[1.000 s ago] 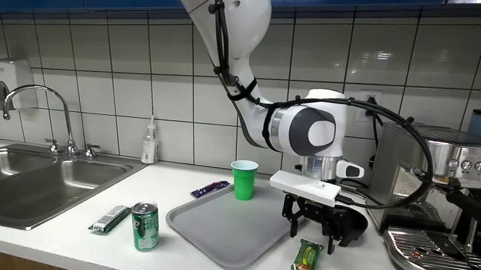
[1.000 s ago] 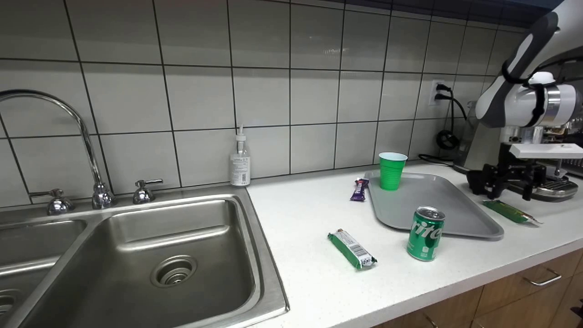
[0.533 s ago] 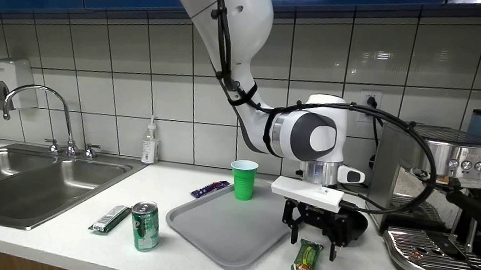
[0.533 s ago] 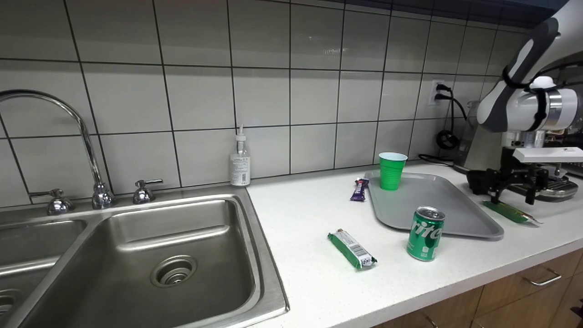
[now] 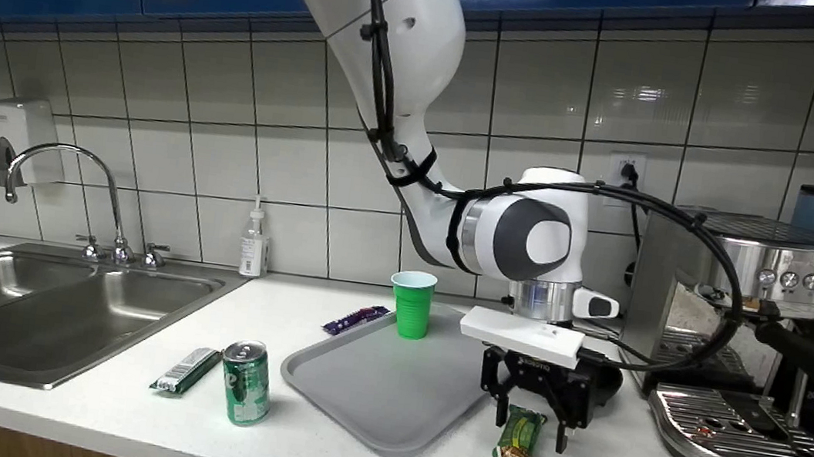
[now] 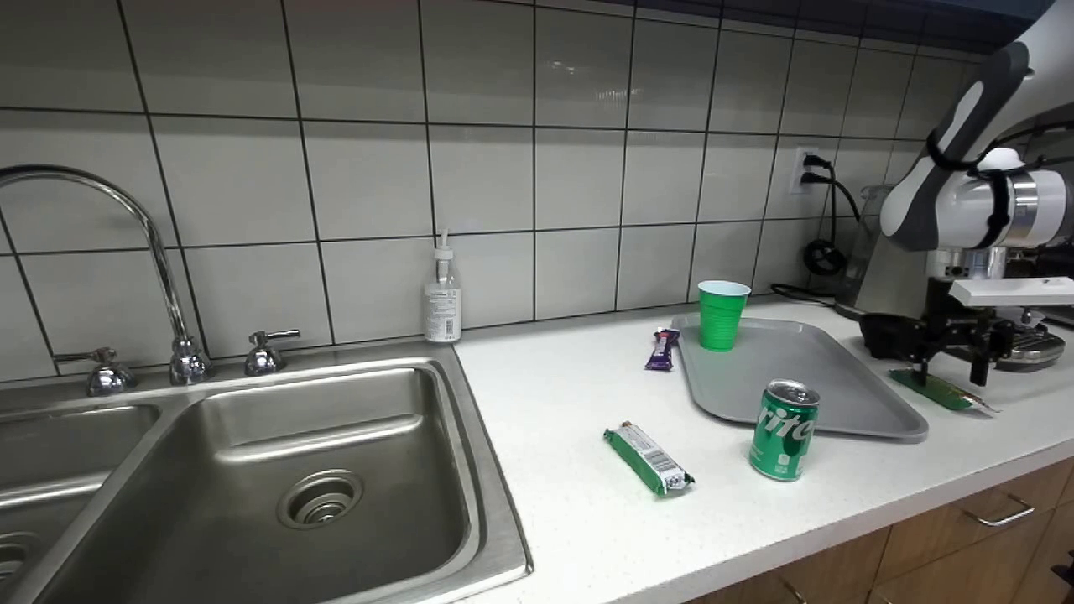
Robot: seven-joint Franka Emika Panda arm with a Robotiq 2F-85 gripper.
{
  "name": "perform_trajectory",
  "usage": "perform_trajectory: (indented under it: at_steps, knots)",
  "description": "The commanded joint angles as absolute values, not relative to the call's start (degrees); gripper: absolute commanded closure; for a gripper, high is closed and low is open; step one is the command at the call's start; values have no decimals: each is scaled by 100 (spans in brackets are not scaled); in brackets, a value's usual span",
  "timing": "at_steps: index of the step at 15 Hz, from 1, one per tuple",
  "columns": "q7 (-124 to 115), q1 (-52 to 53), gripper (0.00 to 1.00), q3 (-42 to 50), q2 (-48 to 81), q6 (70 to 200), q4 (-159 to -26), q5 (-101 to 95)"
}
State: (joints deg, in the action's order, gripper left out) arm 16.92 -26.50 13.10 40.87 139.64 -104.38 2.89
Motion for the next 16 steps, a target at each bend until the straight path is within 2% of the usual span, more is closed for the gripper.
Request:
perform_trajectory:
  at_steps: [1, 6, 7, 16]
  knots:
    - [1807, -2752, 42, 1246, 4046, 14015, -10445, 181]
    - [1814, -2752, 82, 1225, 4021, 13989, -10425, 200]
    - [1820, -2758, 86, 1215, 4003, 13980, -10417, 214]
    - [2119, -2836, 86, 896, 3322, 13325, -10458, 535]
